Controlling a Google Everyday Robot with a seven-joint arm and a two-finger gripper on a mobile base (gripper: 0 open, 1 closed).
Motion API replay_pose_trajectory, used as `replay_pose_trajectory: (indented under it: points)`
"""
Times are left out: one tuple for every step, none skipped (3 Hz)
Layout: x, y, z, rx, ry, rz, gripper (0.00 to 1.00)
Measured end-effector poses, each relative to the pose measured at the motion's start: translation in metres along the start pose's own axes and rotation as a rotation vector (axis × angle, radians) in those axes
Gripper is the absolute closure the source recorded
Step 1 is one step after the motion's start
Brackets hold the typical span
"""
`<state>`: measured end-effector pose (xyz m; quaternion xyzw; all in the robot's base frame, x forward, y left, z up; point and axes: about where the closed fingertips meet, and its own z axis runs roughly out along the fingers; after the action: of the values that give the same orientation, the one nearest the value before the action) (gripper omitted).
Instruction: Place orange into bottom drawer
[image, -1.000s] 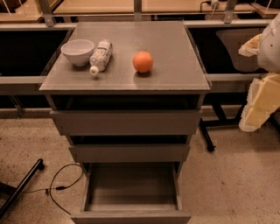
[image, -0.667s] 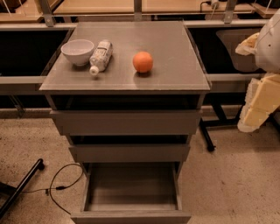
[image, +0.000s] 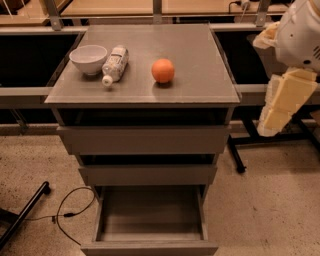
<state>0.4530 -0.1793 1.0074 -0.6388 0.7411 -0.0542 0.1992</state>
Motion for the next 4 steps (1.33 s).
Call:
replay_pose_trajectory:
  points:
    - [-0.013, -0.014, -0.004, 0.019, -0.021, -0.013, 0.0]
    - [-0.029, -0.032, -0.001, 0.038, -0.086, -0.032, 0.0]
    - [-0.046, -0.05, 0.015, 0.036, -0.177, -0.033, 0.0]
    - [-0.063, -0.061, 0.029, 0.023, -0.238, -0.046, 0.0]
